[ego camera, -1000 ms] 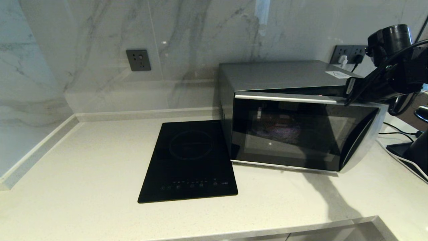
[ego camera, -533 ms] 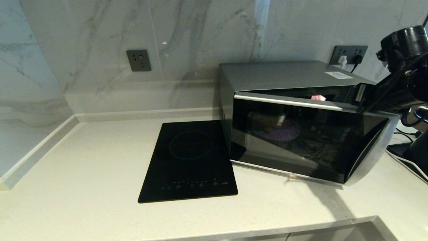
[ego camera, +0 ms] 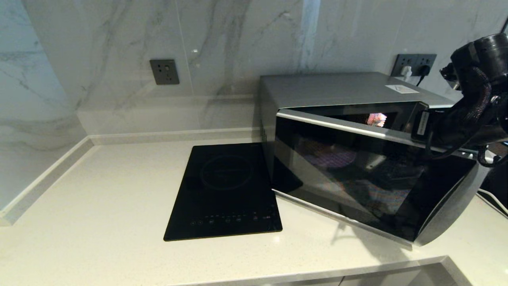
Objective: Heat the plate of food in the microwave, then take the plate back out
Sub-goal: Open the microwave oven
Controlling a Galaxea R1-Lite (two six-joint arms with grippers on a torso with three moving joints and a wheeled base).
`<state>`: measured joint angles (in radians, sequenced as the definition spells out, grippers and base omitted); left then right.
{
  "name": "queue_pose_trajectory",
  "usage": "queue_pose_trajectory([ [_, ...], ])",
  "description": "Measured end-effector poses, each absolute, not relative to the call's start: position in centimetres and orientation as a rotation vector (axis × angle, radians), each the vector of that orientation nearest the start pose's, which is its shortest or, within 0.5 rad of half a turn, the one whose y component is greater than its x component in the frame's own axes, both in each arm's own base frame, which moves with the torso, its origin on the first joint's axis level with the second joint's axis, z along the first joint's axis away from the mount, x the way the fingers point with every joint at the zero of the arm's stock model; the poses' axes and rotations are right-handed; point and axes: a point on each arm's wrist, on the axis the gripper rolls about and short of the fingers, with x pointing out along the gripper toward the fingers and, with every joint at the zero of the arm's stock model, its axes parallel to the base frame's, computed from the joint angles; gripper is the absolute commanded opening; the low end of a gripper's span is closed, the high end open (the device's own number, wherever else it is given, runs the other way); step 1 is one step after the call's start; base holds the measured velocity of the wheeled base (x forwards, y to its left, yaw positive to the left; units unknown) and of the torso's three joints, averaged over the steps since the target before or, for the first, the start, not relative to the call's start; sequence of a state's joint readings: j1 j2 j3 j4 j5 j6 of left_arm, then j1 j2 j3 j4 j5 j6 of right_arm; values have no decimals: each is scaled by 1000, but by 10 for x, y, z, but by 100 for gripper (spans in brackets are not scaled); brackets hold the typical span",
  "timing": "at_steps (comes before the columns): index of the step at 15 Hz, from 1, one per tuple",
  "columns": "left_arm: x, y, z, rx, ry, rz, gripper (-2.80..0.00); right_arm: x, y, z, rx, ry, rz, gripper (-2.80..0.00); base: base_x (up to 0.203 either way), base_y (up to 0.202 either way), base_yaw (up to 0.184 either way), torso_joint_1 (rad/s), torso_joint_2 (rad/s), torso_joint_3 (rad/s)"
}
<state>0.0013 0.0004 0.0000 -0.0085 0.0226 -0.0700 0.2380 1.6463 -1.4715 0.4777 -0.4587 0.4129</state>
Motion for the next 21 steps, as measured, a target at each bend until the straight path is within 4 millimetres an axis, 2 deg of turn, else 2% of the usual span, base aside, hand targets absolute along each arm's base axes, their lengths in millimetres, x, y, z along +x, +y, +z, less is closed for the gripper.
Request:
queue_pose_trajectory([
  [10,-23,0,76,-70,-9,24,-280,226,96,275,118,555,-257,-280,0,0,0,0,0,0],
  [17,-23,0,76,-70,-9,24,-280,194,99,289,97,538,-204,-280,0,0,0,0,0,0],
  [21,-23,0,76,-70,-9,23,-280,173,112,290,107,547,-148,-280,0,0,0,0,0,0],
])
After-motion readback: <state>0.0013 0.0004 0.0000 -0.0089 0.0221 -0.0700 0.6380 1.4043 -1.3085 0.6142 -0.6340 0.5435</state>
